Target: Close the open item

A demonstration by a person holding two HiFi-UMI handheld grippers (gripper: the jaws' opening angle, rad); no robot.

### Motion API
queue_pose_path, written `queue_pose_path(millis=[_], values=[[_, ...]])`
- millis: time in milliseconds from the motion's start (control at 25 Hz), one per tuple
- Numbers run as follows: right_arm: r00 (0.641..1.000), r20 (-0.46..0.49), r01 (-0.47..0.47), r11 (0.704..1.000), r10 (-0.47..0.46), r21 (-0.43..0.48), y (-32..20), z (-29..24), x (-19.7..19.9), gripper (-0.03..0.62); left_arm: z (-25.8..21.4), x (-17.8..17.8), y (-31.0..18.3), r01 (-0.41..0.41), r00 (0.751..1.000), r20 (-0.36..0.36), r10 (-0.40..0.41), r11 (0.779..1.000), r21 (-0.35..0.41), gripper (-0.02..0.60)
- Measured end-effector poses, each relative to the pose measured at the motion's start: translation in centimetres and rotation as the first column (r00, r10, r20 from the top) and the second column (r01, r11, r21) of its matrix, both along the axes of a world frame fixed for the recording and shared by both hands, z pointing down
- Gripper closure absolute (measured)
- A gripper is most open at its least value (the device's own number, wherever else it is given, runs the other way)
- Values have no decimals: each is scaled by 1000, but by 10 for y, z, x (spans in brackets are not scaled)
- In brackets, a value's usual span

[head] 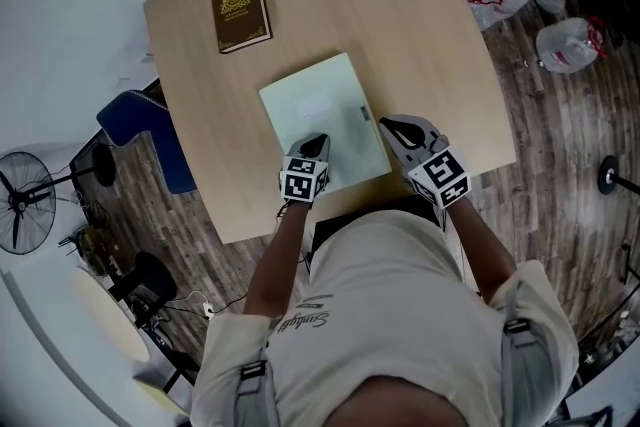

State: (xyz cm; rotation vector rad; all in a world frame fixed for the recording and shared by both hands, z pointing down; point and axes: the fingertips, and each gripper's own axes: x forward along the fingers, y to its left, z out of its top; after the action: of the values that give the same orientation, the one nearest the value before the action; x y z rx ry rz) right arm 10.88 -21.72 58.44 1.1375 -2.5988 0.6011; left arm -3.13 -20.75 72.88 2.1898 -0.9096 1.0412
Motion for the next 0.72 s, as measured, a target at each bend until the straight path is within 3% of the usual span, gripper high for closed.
queue_pose_path(millis=[280, 720], values=[[1000, -7, 28, 1000, -28, 5, 3, 3, -18, 605, -9, -1, -4, 10, 999, -33, -11, 1000, -12, 566], [999, -38, -5, 1000, 6, 26, 19, -12, -37, 605, -56, -6, -5, 23, 990, -143, -7, 994, 108, 565]])
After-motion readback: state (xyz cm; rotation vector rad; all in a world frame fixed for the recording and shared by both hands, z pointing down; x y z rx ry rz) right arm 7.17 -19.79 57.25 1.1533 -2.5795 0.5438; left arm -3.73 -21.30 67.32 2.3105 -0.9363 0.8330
